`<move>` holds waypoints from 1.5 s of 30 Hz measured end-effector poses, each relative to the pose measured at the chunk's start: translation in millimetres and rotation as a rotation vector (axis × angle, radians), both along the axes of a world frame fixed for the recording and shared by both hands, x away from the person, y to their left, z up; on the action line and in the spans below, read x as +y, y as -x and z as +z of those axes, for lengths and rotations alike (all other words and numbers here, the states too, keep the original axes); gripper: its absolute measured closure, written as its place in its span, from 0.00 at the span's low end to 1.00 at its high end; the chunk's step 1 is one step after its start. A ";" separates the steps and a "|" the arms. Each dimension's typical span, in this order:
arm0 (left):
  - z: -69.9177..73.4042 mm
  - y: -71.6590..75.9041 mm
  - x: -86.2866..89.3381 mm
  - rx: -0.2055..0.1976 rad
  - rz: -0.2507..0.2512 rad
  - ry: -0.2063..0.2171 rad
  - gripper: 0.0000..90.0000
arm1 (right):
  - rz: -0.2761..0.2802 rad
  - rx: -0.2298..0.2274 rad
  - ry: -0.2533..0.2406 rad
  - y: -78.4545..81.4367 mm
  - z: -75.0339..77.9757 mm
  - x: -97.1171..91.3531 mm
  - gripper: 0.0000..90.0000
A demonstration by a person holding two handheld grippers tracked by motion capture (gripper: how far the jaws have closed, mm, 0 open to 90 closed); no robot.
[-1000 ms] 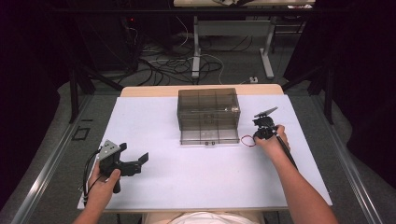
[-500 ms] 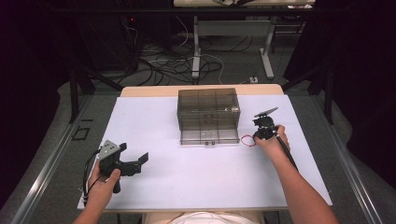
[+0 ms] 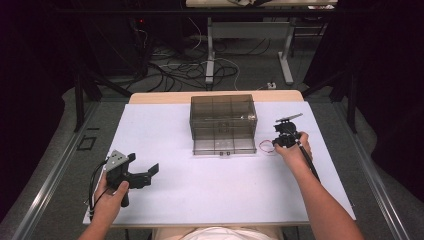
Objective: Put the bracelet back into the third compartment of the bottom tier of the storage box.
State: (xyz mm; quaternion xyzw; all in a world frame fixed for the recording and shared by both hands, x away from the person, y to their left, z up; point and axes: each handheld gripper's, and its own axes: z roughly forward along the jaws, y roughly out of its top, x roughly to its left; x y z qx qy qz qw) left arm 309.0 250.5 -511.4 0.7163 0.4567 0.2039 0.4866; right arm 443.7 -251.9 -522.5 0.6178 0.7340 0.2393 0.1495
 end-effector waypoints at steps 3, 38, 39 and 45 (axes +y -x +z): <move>0.0 0.1 -0.1 0.000 0.000 0.000 0.00 | 0.000 -0.014 -0.005 0.8 2.4 -0.5 1.00; 0.3 0.2 0.1 -0.003 0.000 -0.001 0.00 | -0.048 -0.206 -0.067 9.6 24.1 -7.6 1.00; 0.3 0.3 0.0 -0.002 0.000 -0.001 0.00 | -0.048 -0.210 -0.069 9.9 24.6 -7.6 1.00; 0.2 0.2 0.0 -0.002 0.000 -0.001 0.00 | -0.042 -0.231 -0.081 11.6 27.0 -7.4 1.00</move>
